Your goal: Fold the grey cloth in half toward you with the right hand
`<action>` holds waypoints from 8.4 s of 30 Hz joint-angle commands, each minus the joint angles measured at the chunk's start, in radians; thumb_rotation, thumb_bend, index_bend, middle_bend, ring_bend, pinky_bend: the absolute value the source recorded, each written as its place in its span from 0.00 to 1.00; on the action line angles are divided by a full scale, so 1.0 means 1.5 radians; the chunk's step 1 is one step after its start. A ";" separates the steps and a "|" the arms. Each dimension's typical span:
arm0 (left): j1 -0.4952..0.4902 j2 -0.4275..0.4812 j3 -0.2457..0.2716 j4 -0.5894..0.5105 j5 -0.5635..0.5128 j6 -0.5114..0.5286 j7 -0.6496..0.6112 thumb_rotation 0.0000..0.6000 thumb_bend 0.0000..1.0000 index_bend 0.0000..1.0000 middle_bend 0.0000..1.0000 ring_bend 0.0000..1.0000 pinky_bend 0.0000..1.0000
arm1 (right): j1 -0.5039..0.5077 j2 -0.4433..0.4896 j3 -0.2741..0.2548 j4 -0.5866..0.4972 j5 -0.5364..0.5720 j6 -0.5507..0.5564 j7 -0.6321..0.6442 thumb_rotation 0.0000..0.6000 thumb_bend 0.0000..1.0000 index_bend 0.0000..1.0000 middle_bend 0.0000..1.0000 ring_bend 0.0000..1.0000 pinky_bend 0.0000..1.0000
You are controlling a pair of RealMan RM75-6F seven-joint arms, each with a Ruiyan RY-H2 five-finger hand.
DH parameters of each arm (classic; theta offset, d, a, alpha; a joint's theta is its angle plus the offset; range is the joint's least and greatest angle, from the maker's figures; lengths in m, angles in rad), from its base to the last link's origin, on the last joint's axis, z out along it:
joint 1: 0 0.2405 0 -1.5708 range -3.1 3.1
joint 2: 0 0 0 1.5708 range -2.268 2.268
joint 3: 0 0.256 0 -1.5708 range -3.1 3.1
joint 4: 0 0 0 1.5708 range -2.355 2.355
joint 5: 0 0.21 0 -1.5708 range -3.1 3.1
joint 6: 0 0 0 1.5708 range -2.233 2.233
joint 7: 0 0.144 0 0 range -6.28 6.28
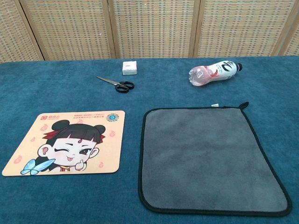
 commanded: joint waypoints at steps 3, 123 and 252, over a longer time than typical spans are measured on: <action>0.000 -0.001 -0.001 0.001 0.000 -0.001 0.000 1.00 0.15 0.00 0.00 0.00 0.00 | 0.003 0.003 -0.002 -0.001 -0.001 -0.008 0.004 1.00 0.00 0.00 0.00 0.00 0.00; -0.024 0.004 -0.042 0.001 -0.091 -0.034 -0.026 1.00 0.15 0.00 0.00 0.00 0.00 | 0.470 -0.395 -0.006 0.173 0.358 -0.279 -0.239 1.00 0.54 0.59 0.00 0.00 0.00; -0.005 0.015 -0.037 0.003 -0.056 -0.007 -0.052 1.00 0.15 0.00 0.00 0.00 0.00 | 0.338 -0.474 -0.053 0.135 0.096 -0.362 -0.324 1.00 0.33 0.37 0.00 0.00 0.00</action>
